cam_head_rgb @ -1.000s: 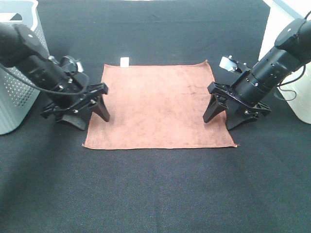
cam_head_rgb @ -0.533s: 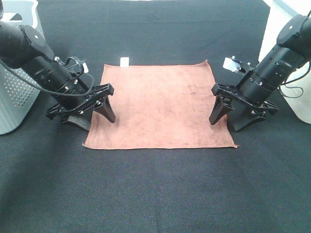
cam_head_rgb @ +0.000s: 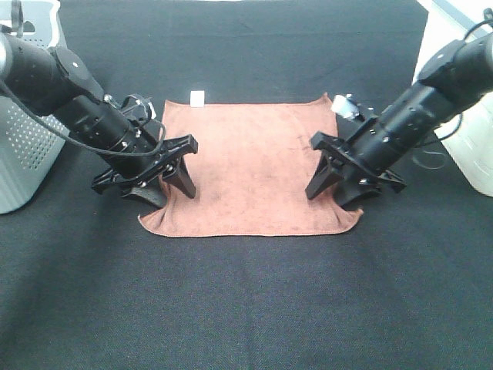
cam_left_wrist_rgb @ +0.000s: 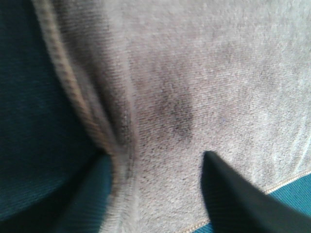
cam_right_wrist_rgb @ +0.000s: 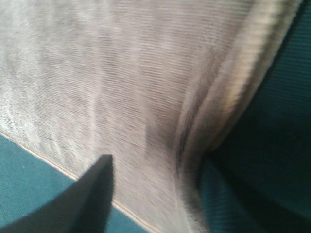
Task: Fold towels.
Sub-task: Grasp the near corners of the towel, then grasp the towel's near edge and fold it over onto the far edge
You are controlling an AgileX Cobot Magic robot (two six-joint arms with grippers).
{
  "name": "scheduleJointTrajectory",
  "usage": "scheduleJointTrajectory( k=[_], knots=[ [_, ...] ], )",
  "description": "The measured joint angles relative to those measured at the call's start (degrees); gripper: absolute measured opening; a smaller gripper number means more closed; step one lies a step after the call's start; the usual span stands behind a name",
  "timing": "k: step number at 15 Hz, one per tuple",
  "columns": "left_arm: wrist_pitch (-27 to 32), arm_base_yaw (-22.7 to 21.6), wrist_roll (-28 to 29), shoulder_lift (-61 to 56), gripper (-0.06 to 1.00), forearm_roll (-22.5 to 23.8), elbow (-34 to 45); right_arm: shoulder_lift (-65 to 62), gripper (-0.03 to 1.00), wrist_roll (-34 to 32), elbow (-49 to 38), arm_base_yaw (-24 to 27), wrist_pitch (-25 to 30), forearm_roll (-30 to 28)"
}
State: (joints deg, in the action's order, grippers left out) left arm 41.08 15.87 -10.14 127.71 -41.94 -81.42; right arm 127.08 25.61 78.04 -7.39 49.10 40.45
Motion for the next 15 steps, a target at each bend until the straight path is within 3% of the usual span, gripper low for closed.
scheduleJointTrajectory(
  k=[3,4,9,12,15],
  knots=[
    [0.2,0.1,0.1,0.6,0.08,0.6,0.1,0.5,0.09,-3.4,0.1,-0.2,-1.6,-1.9],
    [0.6,0.1,0.3,0.6,0.02,1.4,0.1,0.5,0.00,-4.2,0.1,-0.2,-1.6,-2.7],
    [7.3,0.1,6.8,-4.5,0.02,12.9,0.2,-4.9,0.00,-6.0,0.1,-0.2,1.0,-6.4],
    [11.1,0.2,7.4,-5.6,0.02,14.2,0.3,-5.5,0.00,-6.7,-0.9,-0.2,3.0,-6.5],
    [11.7,0.4,7.8,-9.2,0.02,14.0,6.5,-8.8,0.00,-6.8,-9.1,-0.3,2.3,-5.7]
  ],
)
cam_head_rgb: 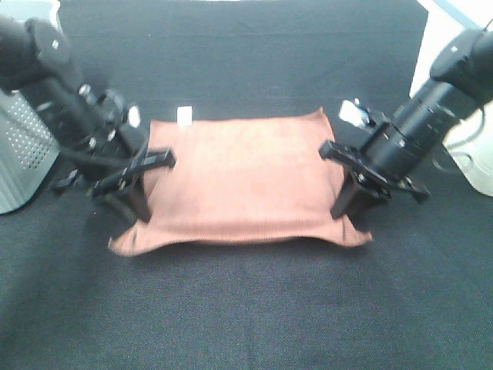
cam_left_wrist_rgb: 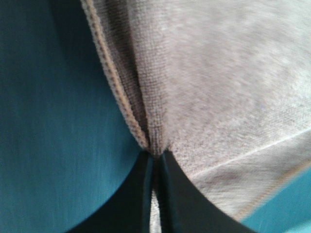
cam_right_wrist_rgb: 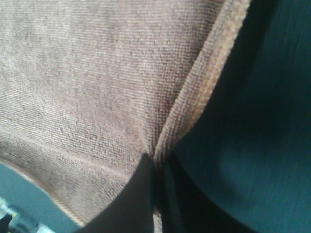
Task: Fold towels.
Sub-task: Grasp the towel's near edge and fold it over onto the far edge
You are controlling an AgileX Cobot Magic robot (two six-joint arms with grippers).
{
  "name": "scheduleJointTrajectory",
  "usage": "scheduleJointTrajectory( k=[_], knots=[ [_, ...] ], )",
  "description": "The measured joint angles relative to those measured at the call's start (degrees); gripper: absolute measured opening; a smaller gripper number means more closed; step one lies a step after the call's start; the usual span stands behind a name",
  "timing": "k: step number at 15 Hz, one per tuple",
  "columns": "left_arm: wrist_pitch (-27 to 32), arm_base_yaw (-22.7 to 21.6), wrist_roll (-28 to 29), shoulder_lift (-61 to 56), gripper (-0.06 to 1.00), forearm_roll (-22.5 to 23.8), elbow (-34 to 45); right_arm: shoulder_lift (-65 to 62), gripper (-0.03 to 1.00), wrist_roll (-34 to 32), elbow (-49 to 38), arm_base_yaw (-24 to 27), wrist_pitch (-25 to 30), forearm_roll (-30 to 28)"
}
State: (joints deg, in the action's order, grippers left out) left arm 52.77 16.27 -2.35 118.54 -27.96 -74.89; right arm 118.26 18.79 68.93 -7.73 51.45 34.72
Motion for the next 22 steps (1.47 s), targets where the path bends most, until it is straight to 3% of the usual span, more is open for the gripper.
scheduleJointTrajectory(
  k=[3,6,9,10,12,18,20,22],
  knots=[
    [-2.9,0.1,0.0,-3.2,0.02,-1.1,5.6,-2.8,0.00,1.6,-5.1,-0.3,-1.3,2.5],
    [-9.1,0.1,-0.2,-4.9,0.02,-1.7,3.2,-2.9,0.00,4.8,-1.4,-0.3,-4.5,4.8],
    [-13.8,-0.1,-0.5,-3.8,0.02,-1.8,-1.8,-0.7,0.00,5.5,9.4,-0.3,-6.0,4.2],
    [-14.2,-0.2,-0.6,-1.3,0.02,-1.8,-6.2,2.6,0.00,5.3,15.9,-0.3,-5.6,4.0],
    [-14.2,-0.5,-0.8,0.9,0.02,-1.7,-9.5,5.2,0.00,4.4,20.6,-0.3,-5.0,3.4],
    [-12.5,-4.4,-0.8,15.1,0.02,-1.0,-30.5,20.6,0.00,-4.9,42.9,-0.3,-1.4,-6.6],
    [-11.9,-4.1,-0.9,18.2,0.10,-1.1,-33.1,22.3,0.04,-6.1,44.3,-0.3,-1.3,-7.6],
    [-11.6,-4.0,-0.9,19.3,0.34,-1.1,-33.2,22.7,0.25,-6.5,44.3,-0.3,-1.5,-7.7]
  ],
)
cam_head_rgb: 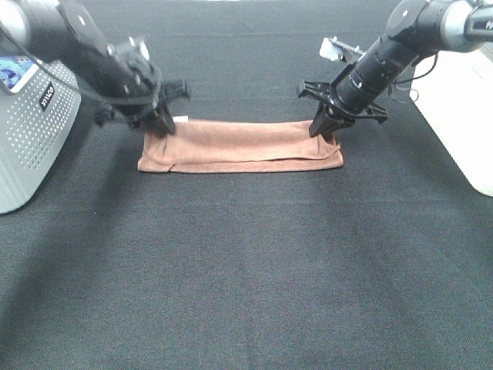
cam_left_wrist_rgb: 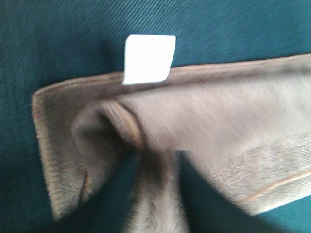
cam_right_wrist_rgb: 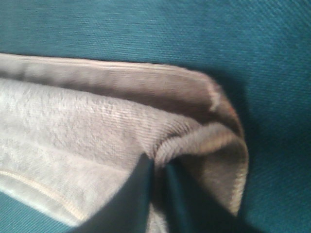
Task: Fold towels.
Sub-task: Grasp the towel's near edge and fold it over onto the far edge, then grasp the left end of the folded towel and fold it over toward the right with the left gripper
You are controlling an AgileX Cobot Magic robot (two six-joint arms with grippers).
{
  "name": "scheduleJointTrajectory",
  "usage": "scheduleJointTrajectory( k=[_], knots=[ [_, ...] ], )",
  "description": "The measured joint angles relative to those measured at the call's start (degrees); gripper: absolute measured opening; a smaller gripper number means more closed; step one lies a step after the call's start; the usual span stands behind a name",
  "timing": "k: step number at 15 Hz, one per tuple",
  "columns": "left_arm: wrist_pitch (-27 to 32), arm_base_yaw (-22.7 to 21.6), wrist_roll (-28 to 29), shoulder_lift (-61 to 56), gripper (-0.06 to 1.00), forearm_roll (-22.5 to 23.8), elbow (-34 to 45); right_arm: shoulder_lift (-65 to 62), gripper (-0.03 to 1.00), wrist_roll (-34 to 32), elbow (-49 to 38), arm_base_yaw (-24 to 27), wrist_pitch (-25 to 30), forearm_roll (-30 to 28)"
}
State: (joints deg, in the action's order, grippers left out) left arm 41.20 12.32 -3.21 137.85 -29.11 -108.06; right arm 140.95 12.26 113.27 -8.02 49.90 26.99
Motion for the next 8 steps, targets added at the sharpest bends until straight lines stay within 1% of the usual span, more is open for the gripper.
scheduleJointTrajectory(
  k=[1,2,3,4,6,7,8],
  knots=[
    [0.0,0.0,-0.2,0.0,0.52,0.0,0.0,0.0,0.44,-0.1,0.3,0.0,0.3,0.0],
    [0.0,0.0,-0.2,-0.2,0.65,0.0,0.0,-0.1,0.62,-0.1,0.6,0.0,0.9,-0.2],
    [0.1,0.0,-0.3,-0.8,0.74,0.6,0.0,-0.9,0.77,-0.6,0.6,0.0,2.8,-1.1],
    [0.7,-0.1,0.0,-2.0,0.79,2.5,0.0,-2.0,0.81,-0.9,0.6,0.0,4.0,-2.3],
    [4.6,-0.5,5.0,-2.8,0.80,7.4,-0.1,-4.6,0.83,-2.1,0.8,0.0,7.1,-5.2],
    [4.6,-0.5,5.0,-2.8,0.80,7.4,-0.1,-4.6,0.83,-2.1,0.8,0.0,7.1,-5.2],
    [7.0,-0.7,8.0,-2.8,0.80,9.9,-0.1,-5.5,0.84,-3.7,0.8,0.0,8.9,-6.4]
  ],
)
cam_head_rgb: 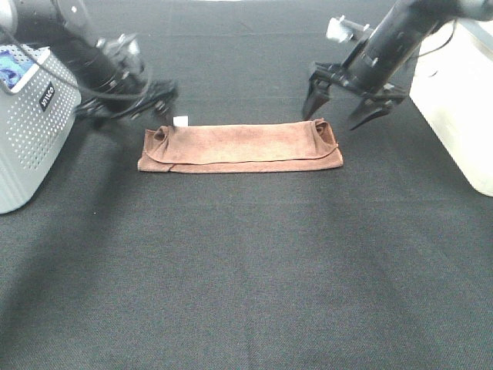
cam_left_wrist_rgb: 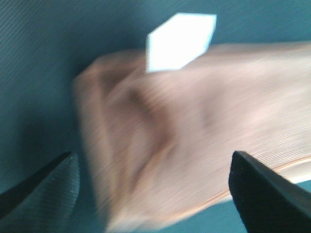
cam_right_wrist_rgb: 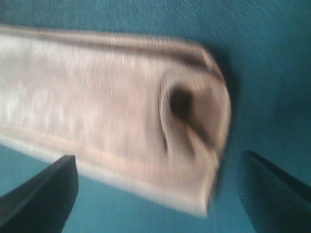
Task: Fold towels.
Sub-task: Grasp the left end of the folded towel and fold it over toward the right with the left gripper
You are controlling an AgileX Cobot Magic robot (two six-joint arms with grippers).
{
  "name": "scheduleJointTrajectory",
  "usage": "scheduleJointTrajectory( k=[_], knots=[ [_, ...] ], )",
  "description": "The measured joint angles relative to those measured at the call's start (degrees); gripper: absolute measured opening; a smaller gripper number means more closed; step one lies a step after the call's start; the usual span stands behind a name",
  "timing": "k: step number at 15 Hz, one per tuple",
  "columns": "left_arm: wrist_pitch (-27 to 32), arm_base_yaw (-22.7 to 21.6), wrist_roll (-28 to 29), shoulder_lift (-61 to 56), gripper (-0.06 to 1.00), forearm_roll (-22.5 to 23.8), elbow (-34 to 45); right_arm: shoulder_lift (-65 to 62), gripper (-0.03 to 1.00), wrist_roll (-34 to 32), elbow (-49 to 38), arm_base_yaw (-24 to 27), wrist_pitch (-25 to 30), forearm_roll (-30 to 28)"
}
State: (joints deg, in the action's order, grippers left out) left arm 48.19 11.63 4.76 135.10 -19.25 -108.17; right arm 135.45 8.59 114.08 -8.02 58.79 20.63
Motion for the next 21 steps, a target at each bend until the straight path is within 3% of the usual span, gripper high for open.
scheduleJointTrajectory(
  k=[2,5,7,9,11,12,13,14,15,16,18,20,21],
  knots=[
    [0.9,-0.2,1.7,0.5,0.80,1.4,0.0,-0.1,0.84,-1.9,0.0,0.0,2.9,-1.2],
    [-3.0,-0.2,1.9,2.5,0.79,-0.6,0.0,-0.1,0.84,-2.2,0.0,0.0,3.6,-1.3],
    [-5.3,-0.2,1.3,3.5,0.74,-3.0,0.0,-0.1,0.84,-2.2,0.0,0.0,3.4,-1.3],
    [-6.1,-0.2,-3.0,4.7,0.64,-8.7,0.0,-0.1,0.84,-2.3,0.0,0.0,2.8,-1.3],
    [-6.2,-0.2,-4.1,5.3,0.58,-9.9,-0.3,-0.1,0.84,-2.3,0.0,0.0,2.1,-1.3],
    [-6.3,-0.2,-4.1,5.4,0.51,-10.1,-0.3,-0.1,0.84,-2.3,0.0,0.0,2.1,-1.3],
    [-6.3,-0.2,-4.1,5.6,0.37,-10.3,-0.3,-0.1,0.84,-2.3,0.0,0.0,1.9,-1.3],
    [-6.3,-0.2,-4.1,5.6,0.37,-10.3,-0.3,-0.1,0.84,-2.3,0.0,0.0,1.9,-1.3],
    [-6.3,-0.2,-4.1,5.8,0.12,-10.3,-0.3,-0.1,0.84,-2.3,0.0,0.0,1.7,-1.3],
    [-6.3,-0.2,-4.1,5.8,0.05,-10.1,-0.3,-0.1,0.84,-2.3,0.0,0.0,1.6,-1.3],
    [-5.8,-0.2,-3.5,5.5,0.04,-8.3,-0.3,-0.1,0.84,-2.3,0.0,0.0,1.5,-1.3],
    [-3.4,-0.2,-1.9,4.0,0.04,-3.3,-0.3,-0.1,0.84,-2.3,0.0,0.0,1.5,-1.3],
    [-1.0,-0.5,-0.5,1.7,0.04,2.1,-0.3,-0.1,0.84,-2.3,0.0,0.0,1.5,-1.3]
  ],
)
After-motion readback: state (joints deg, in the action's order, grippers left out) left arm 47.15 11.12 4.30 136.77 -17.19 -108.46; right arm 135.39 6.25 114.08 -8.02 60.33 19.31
